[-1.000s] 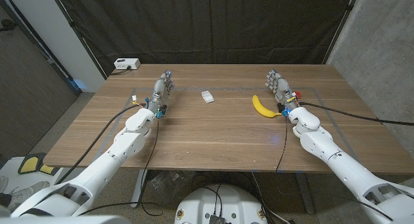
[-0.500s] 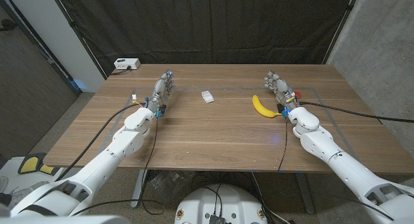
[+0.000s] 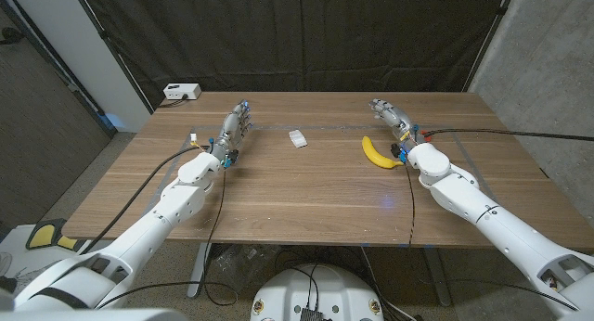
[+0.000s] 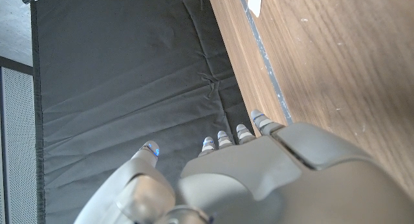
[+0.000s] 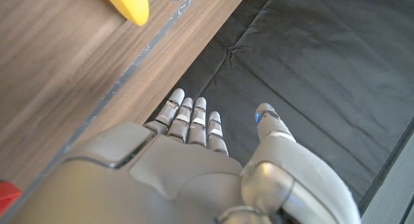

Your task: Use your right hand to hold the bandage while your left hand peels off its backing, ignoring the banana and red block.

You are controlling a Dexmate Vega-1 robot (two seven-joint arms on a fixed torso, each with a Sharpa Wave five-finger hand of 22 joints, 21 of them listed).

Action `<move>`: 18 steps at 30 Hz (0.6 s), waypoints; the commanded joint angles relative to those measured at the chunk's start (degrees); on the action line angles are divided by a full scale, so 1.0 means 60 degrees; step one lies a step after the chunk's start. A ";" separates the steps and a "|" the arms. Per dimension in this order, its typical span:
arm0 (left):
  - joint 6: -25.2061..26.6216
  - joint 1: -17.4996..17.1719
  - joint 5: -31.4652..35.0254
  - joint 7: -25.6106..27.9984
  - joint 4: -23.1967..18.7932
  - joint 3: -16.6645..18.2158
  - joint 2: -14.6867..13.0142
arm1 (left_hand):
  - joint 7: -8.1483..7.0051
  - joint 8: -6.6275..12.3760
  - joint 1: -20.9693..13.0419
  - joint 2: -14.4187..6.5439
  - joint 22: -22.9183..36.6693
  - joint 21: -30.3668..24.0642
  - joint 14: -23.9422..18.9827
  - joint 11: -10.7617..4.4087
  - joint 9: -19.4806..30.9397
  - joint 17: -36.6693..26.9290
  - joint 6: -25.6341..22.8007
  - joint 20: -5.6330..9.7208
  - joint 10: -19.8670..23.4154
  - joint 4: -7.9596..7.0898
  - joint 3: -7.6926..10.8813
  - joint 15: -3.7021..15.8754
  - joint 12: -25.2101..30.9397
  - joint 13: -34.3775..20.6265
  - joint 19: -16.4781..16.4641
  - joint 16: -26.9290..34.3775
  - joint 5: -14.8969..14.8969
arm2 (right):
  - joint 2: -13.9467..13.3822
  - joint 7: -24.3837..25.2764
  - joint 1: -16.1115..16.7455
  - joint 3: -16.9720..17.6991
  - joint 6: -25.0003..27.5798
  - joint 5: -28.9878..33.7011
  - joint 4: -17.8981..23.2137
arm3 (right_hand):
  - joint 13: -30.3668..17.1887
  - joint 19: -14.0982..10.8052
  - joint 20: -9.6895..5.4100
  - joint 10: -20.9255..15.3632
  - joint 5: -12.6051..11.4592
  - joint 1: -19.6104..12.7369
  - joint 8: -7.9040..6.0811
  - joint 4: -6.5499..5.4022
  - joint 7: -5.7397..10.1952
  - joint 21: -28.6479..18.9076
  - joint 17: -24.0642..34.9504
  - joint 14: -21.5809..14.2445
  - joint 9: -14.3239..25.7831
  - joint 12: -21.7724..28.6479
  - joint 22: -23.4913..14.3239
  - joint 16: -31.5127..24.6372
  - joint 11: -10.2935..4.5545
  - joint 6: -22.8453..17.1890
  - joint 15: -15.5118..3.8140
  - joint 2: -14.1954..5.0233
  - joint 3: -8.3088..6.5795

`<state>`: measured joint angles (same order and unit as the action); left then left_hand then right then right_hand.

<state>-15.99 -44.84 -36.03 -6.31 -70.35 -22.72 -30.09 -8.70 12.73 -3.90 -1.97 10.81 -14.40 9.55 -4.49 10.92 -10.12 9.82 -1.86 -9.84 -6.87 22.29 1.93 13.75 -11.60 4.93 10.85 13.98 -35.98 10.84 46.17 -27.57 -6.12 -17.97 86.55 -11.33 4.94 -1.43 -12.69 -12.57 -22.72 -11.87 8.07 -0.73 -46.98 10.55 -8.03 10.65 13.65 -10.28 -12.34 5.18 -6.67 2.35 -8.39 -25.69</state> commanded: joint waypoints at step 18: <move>-0.0064 0.0135 -0.0099 -0.0369 0.0320 -0.0028 -0.0002 | -0.0163 0.0052 -0.0127 0.0020 0.0057 -0.0136 -0.0240 0.0171 0.0021 -0.0060 0.0412 -0.0606 0.0238 0.0020 -0.0112 -0.0420 0.0089 -0.0029 -0.0346 0.0216 0.0024 | -0.0801 -0.0141 -0.1114 -0.1350 0.2343 0.4274 0.2318 | -0.0002 -0.0185 0.0031 -0.0391 -0.0079 -0.0197 -0.0133 0.0045 0.0184 0.0043 0.0076 -0.0314 0.0031 0.0157 -0.0029 -0.0128 -0.0100 -0.0514 -0.0053 0.0028 0.0081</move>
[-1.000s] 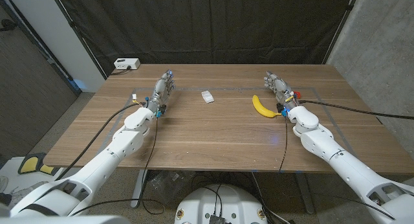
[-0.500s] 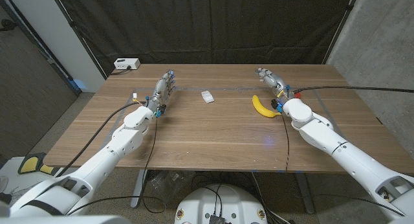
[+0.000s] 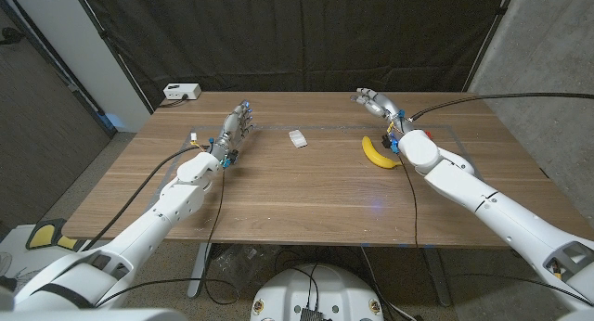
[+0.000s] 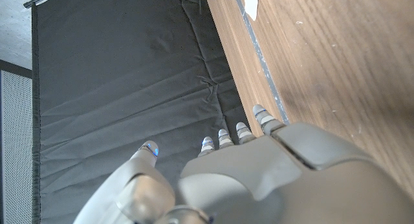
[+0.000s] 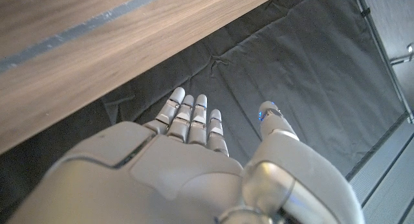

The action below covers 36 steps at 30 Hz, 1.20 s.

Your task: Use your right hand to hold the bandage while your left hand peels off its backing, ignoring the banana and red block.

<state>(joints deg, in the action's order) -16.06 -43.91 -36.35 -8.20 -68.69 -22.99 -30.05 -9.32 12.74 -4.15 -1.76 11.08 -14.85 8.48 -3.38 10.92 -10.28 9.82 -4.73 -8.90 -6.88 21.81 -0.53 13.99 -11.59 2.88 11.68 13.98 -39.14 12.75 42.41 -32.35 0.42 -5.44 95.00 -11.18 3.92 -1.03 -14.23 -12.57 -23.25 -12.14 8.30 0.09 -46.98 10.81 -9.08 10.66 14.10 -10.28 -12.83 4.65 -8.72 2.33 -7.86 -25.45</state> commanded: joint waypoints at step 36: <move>0.0049 -0.0560 -0.0208 -0.0003 -0.0580 0.0157 -0.0323 | -0.0090 0.0008 -0.0130 -0.0015 0.0025 -0.0102 -0.0487 -0.0048 0.0022 -0.0062 0.0304 -0.0297 0.0263 0.0022 -0.0089 -0.0131 0.0050 -0.0031 -0.0196 0.0113 -0.0001 | -0.0122 -0.3167 -0.1649 -0.2610 0.4213 0.7477 0.2406 | -0.0002 -0.0529 0.0135 -0.0845 -0.0188 -0.0442 -0.0167 -0.0066 0.0360 -0.0031 0.0049 -0.0900 0.0035 0.0277 -0.0047 -0.0226 -0.0470 -0.0901 -0.0649 -0.0356 -0.0142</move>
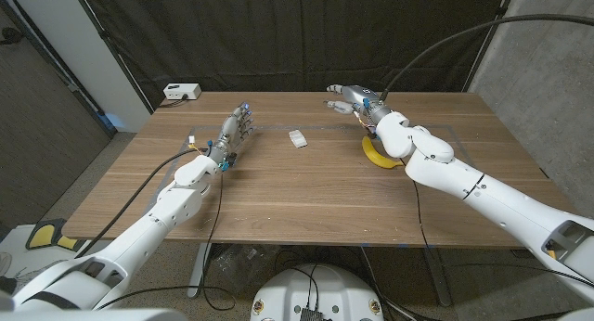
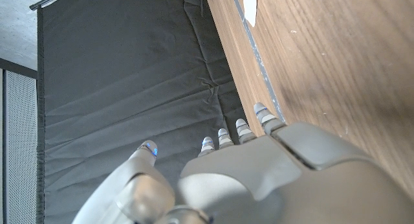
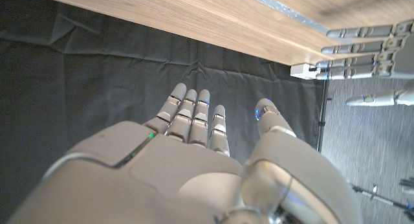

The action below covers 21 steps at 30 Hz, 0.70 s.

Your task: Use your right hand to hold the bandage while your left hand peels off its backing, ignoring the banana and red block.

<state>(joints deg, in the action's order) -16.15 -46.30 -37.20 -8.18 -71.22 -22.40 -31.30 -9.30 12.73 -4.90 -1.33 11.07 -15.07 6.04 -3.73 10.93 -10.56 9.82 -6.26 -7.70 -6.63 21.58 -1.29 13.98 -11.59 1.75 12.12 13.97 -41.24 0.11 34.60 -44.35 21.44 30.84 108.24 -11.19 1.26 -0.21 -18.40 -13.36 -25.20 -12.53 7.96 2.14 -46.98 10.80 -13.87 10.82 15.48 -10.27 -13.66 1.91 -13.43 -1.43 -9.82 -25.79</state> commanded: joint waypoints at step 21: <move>0.0104 -0.0136 -0.0144 -0.0138 0.0005 0.0043 -0.0086 | -0.0114 -0.0028 -0.0016 -0.0093 0.0033 -0.0074 -0.0278 0.0015 0.0023 -0.0031 0.0290 -0.0114 0.0137 -0.0025 -0.0082 -0.0049 0.0044 -0.0032 -0.0074 0.0051 -0.0012 | 0.0937 -0.2578 -0.0989 -0.1304 0.0470 0.2293 -0.0711 | 0.0013 -0.0375 -0.0021 -0.0645 -0.0076 -0.0285 -0.0185 -0.0067 0.0083 -0.0103 0.0053 -0.0532 0.0011 0.0173 -0.0058 -0.0151 -0.0146 -0.0654 -0.0208 -0.0060 -0.0268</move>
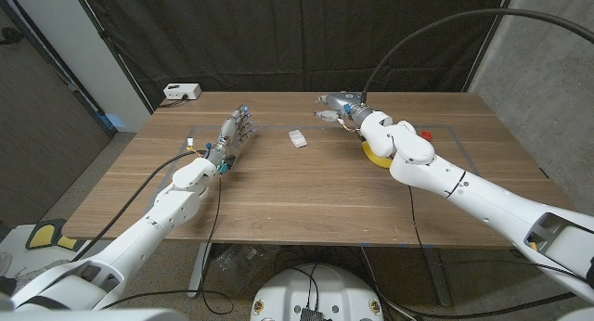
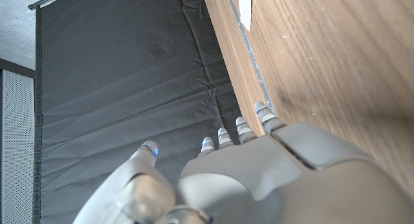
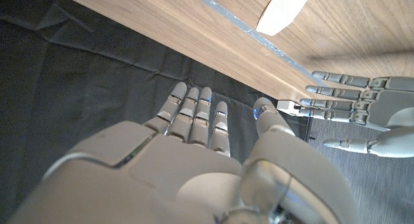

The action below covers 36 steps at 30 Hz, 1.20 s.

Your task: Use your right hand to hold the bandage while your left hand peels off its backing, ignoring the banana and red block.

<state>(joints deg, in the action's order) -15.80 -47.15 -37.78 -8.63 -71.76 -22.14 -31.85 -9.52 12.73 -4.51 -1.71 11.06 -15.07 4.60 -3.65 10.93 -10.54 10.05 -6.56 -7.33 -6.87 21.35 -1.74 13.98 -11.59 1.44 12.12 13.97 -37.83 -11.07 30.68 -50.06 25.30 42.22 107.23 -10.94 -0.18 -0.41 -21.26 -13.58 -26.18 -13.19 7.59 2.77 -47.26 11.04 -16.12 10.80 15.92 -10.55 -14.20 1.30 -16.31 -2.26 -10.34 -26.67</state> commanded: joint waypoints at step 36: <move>0.0443 -0.0632 0.0900 0.2302 -0.0970 0.0246 -0.0341 | 0.0111 0.0025 -0.0383 -0.0398 0.0058 0.0090 0.0242 0.0067 0.0013 -0.0047 -0.0223 0.0110 0.0235 0.0072 0.0127 0.0014 -0.0013 -0.0036 0.0296 -0.0163 -0.0086 | 0.1553 -0.0715 -0.0825 -0.1397 0.0299 0.0908 -0.2269 | -0.0012 -0.0665 -0.0019 -0.0863 0.0177 -0.0200 -0.0128 -0.0085 0.0016 -0.0229 0.0068 -0.0772 0.0011 0.0235 -0.0026 -0.0205 -0.0131 -0.0930 -0.0312 0.0288 0.0010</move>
<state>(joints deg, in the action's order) -13.46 -49.22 -34.64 0.02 -74.78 -21.54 -32.79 -8.78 12.49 -6.49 -3.68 11.18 -14.40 5.98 -3.48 10.94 -10.53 9.30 -5.74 -6.13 -6.47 21.44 -1.44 13.98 -11.58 3.72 11.00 13.74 -30.82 -18.38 25.87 -56.40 25.39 46.01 96.64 -10.92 -2.88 -0.63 -24.80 -12.98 -27.68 -13.64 7.30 2.89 -48.10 11.18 -19.21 10.78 16.68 -10.54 -14.85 0.48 -20.71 -2.41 -9.73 -27.47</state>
